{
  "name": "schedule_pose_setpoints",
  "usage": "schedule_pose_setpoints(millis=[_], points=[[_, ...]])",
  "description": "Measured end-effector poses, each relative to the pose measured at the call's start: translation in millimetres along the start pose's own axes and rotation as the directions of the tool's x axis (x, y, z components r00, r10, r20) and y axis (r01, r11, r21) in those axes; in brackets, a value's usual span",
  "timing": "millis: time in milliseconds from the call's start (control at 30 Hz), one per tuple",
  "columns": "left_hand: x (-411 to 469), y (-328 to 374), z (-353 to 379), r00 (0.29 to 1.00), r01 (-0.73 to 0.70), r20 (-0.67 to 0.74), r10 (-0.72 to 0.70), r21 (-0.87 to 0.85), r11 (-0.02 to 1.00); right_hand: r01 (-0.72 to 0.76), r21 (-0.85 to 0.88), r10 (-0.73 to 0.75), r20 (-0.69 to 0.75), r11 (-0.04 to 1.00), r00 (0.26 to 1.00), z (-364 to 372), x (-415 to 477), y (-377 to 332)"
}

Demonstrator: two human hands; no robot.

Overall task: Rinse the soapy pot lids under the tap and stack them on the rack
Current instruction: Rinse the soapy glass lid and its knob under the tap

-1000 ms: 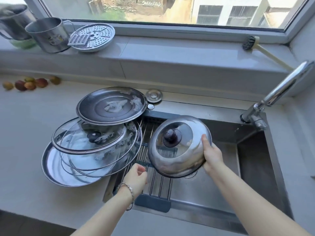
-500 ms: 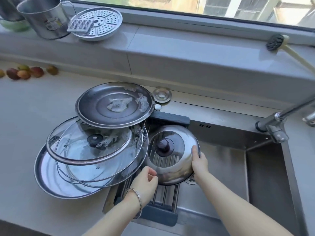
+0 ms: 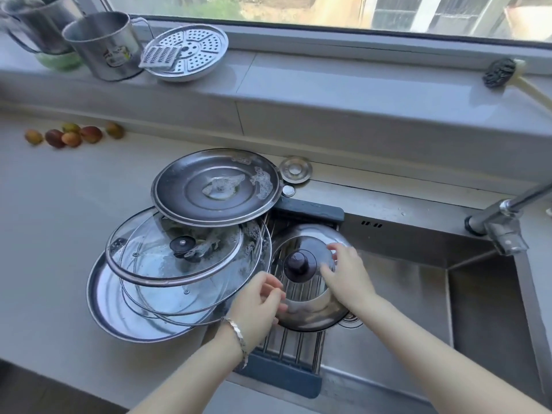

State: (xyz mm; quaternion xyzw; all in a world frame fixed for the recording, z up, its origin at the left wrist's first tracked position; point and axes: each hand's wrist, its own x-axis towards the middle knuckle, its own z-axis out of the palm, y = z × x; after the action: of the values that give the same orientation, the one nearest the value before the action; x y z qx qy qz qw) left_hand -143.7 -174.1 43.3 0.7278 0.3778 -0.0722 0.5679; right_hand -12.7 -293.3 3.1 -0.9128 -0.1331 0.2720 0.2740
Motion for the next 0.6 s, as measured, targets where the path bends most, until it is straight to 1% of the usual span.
schedule_pose_setpoints(millis=[33,67,100,133,167,200,233,267,300,333,367,400,433,500,567,600], points=[[-2.3,9.2,-10.7,0.997,-0.069,-0.041,0.069,-0.004,0.998,0.012,0.096,-0.018,0.069,0.995,0.997,0.4,-4.6,-16.8],[-4.0,18.1,-22.7,0.985,-0.147,-0.087,0.149,0.019,0.989,-0.036,0.222,-0.003,0.173,0.974,0.985,2.4,-10.7,-34.9],[-5.0,25.7,-35.8,0.965,-0.219,-0.134,0.227,0.073,0.973,-0.126,0.358,0.015,0.298,0.925,0.954,6.0,-16.5,-53.0],[-2.2,32.1,-50.1,0.94,-0.265,-0.182,0.288,0.139,0.954,-0.245,0.465,0.023,0.432,0.851,0.902,10.0,-22.2,-71.0],[1.2,39.5,-63.4,0.918,-0.282,-0.231,0.323,0.194,0.94,-0.353,0.525,0.017,0.54,0.774,0.842,14.8,-26.3,-87.6],[11.7,41.6,-80.0,0.901,-0.267,-0.275,0.335,0.255,0.929,-0.433,0.546,0.015,0.609,0.717,0.793,21.0,-28.2,-101.3],[25.0,42.0,-96.4,0.902,-0.209,-0.302,0.309,0.321,0.924,-0.496,0.556,0.024,0.65,0.667,0.76,28.6,-28.2,-113.1],[40.0,43.0,-111.7,0.911,-0.121,-0.331,0.244,0.351,0.928,-0.544,0.571,0.038,0.667,0.615,0.744,35.4,-28.0,-123.3],[56.4,43.5,-126.5,0.923,-0.009,-0.365,0.123,0.299,0.954,-0.582,0.594,0.047,0.676,0.555,0.735,42.7,-27.1,-131.7],[70.0,46.2,-138.6,0.929,0.105,-0.368,-0.046,0.142,0.984,-0.607,0.62,0.05,0.678,0.497,0.733,49.1,-26.1,-138.8],[79.7,49.6,-147.9,0.924,0.22,-0.305,-0.23,-0.066,0.973,-0.621,0.644,0.053,0.674,0.447,0.737,54.7,-25.5,-144.2],[87.7,50.9,-155.7,0.908,0.313,-0.21,-0.361,-0.23,0.921,-0.625,0.665,0.059,0.664,0.409,0.746,58.6,-25.4,-148.7],[92.4,52.9,-162.0,0.888,0.384,-0.122,-0.442,-0.33,0.862,-0.622,0.688,0.055,0.653,0.374,0.755,62.7,-24.4,-151.3],[99.5,56.0,-169.6,0.874,0.44,0.016,-0.485,-0.451,0.777,-0.606,0.731,0.034,0.629,0.313,0.777,68.5,-23.2,-156.2],[106.6,57.2,-172.4,0.876,0.449,0.082,-0.475,-0.496,0.743,-0.579,0.762,0.042,0.595,0.289,0.803,72.1,-22.9,-159.5],[109.6,57.9,-173.1,0.875,0.452,0.097,-0.474,-0.513,0.73,-0.561,0.774,0.046,0.575,0.294,0.817,73.3,-22.7,-160.3]])
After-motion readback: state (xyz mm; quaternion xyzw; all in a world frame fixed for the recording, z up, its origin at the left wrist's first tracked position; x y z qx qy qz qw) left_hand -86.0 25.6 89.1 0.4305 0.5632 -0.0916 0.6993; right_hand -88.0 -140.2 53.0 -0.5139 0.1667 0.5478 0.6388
